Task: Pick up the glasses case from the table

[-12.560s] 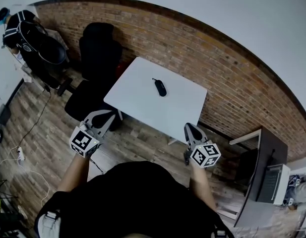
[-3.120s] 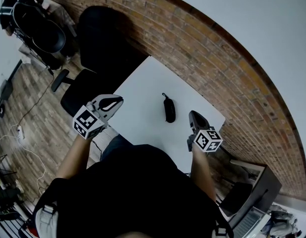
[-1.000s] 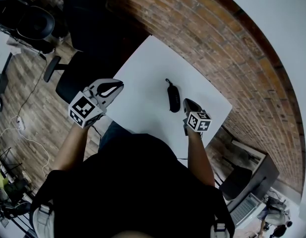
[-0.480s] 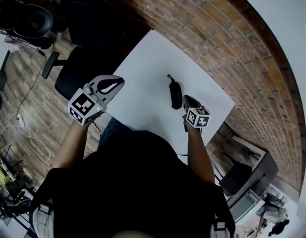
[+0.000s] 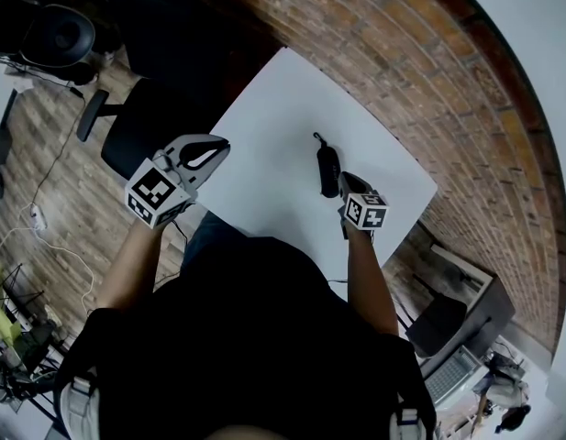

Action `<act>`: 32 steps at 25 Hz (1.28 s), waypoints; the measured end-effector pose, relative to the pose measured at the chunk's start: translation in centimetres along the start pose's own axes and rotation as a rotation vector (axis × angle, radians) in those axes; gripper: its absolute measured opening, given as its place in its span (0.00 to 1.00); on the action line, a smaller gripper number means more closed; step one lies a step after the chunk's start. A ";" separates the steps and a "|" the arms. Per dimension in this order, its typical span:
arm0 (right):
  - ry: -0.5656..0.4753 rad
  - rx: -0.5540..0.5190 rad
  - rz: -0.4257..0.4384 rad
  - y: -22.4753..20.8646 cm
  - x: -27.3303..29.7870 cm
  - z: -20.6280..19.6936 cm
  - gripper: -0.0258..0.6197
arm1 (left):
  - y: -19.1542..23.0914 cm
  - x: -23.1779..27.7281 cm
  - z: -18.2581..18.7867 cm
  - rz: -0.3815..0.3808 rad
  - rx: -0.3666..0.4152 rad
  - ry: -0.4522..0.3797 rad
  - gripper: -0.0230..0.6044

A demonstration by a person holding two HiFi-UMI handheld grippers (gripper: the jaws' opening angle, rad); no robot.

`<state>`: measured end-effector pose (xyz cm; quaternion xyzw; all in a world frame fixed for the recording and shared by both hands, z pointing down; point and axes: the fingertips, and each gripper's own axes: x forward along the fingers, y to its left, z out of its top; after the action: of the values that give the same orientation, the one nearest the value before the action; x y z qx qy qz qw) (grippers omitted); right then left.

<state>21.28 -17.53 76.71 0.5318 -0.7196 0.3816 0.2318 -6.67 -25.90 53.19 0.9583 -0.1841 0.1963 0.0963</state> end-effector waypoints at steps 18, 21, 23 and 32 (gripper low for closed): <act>0.108 0.006 -0.026 -0.4 3.0 -1.3 0.30 | 1.9 0.5 -1.4 -0.015 -0.022 0.021 0.08; 0.129 -0.009 -0.035 -0.8 3.6 -1.7 0.32 | 2.4 0.5 -1.6 -0.015 -0.027 0.021 0.08; 0.146 -0.021 -0.037 -1.0 4.0 -1.9 0.37 | 2.7 0.6 -1.8 -0.014 -0.032 0.023 0.08; 0.200 -0.021 -0.048 -1.4 5.9 -2.9 0.54 | 3.3 1.2 -2.8 -0.022 -0.051 0.038 0.08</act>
<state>20.50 -18.88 83.27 0.5057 -0.6838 0.4194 0.3174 -7.91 -28.52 56.55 0.9537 -0.1765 0.2084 0.1262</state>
